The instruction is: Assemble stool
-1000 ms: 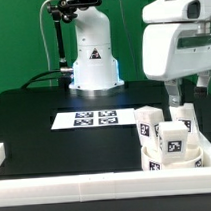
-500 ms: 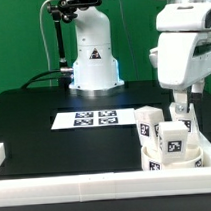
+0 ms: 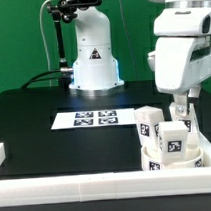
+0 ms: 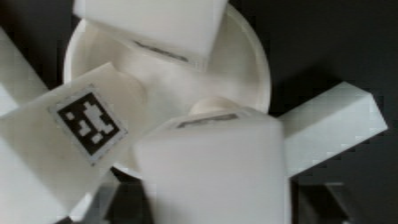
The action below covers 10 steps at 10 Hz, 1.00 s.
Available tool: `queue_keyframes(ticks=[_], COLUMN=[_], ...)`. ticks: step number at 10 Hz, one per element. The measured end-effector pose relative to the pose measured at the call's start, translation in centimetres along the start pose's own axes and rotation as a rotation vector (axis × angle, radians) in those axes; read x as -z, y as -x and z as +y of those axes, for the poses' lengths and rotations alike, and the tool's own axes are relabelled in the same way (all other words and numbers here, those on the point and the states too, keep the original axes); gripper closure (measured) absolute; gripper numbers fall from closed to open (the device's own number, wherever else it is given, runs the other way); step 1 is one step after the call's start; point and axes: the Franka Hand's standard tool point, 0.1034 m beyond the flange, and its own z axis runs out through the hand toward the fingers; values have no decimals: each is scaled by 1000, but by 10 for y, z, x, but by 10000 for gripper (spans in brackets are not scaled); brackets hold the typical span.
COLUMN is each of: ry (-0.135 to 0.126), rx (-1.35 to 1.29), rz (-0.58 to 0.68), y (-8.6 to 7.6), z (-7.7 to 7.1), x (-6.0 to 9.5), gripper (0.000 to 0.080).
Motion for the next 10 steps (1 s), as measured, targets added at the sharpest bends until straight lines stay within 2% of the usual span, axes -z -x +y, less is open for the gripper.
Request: queue_keyframes(ticks=[1, 3, 4, 6, 10], ry=[0, -5, -17, -29, -28], rx=[0, -26, -68, -239, -601], rz=[0, -4, -13, -26, -27], y=[0, 1, 3, 4, 3], z=[0, 0, 1, 6, 7], x=[0, 0, 0, -1, -2], gripper=[465, 465, 464, 464, 462])
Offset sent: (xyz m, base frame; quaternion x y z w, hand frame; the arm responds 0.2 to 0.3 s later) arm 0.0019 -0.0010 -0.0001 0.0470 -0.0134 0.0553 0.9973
